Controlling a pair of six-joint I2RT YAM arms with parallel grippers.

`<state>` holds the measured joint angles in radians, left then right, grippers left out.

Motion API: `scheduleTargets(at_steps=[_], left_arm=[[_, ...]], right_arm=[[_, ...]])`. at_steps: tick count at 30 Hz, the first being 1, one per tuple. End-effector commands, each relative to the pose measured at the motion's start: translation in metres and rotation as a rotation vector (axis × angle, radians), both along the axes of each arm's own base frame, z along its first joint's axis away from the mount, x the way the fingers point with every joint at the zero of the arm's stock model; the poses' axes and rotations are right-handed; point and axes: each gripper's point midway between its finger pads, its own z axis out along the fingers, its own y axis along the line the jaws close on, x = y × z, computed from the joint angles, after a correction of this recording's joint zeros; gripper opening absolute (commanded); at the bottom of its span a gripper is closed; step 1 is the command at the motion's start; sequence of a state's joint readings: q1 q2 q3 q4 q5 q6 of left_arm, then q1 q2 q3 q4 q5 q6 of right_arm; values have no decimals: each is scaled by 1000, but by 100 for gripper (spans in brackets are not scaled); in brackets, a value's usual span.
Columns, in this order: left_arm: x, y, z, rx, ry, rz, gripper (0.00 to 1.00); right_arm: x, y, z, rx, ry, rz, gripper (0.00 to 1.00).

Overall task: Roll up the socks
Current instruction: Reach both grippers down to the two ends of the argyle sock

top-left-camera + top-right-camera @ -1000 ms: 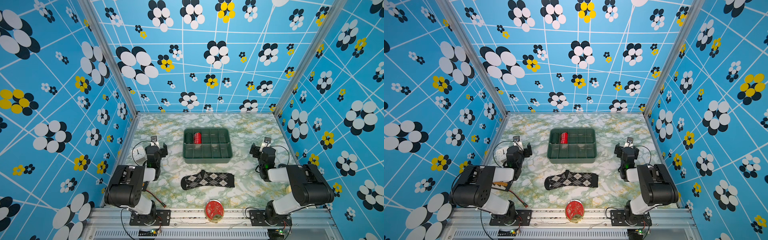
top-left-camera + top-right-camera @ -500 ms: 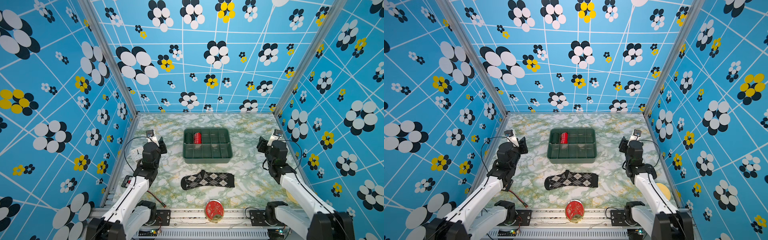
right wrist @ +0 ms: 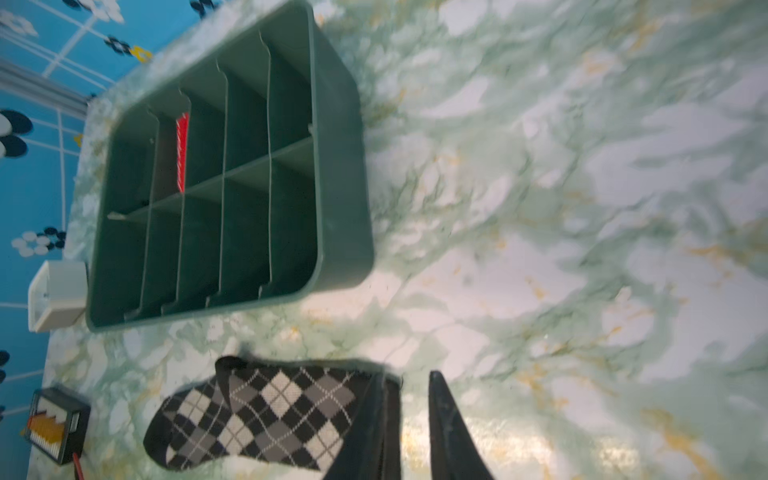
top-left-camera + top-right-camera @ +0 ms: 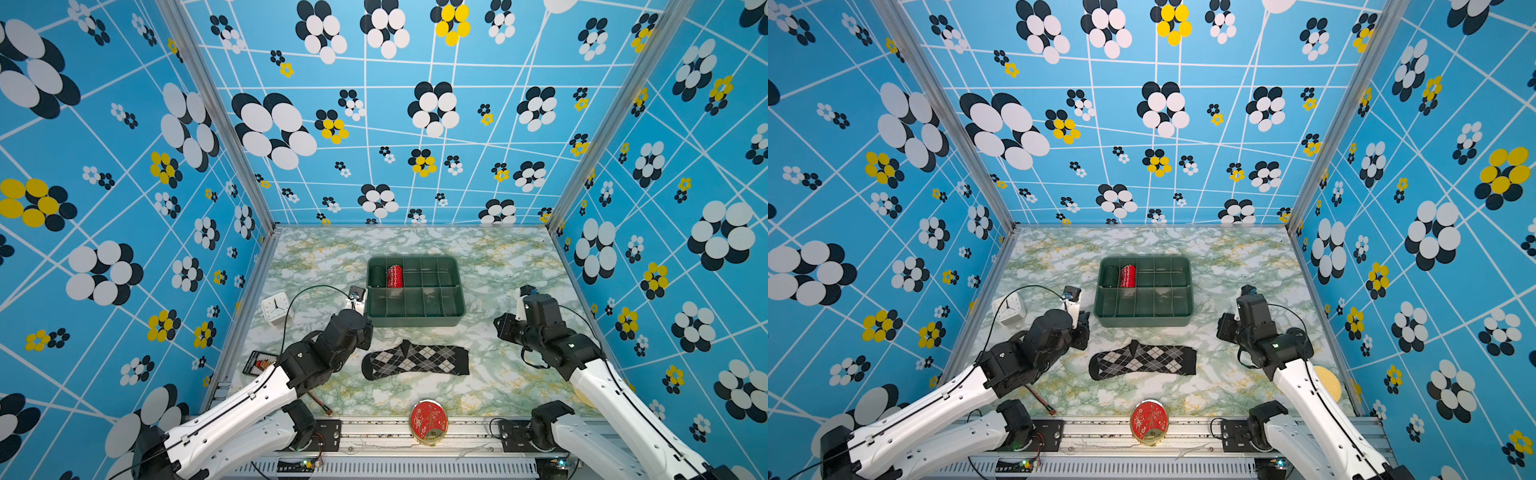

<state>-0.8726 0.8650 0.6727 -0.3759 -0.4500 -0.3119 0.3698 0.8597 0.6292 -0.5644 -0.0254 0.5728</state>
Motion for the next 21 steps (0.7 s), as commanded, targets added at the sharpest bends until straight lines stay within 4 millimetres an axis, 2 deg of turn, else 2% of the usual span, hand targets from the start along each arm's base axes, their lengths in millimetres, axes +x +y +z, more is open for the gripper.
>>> scheduleTargets(at_steps=[1,5,9,14,21], left_arm=[[-8,-1,-11,50,41,27,17],[-11,-17,-30,64,97,-3,17],[-10,-28,-40,68,127,-23,20],[-6,-38,-48,75,158,-40,23],[-4,-51,-71,52,251,-60,26]], right_arm=[[-30,8,-26,-14,149,-5,21],[-45,25,-47,-13,220,36,18],[-55,38,-62,-13,255,57,18],[-60,52,-74,-1,284,76,18],[-56,56,-83,-19,296,75,19]])
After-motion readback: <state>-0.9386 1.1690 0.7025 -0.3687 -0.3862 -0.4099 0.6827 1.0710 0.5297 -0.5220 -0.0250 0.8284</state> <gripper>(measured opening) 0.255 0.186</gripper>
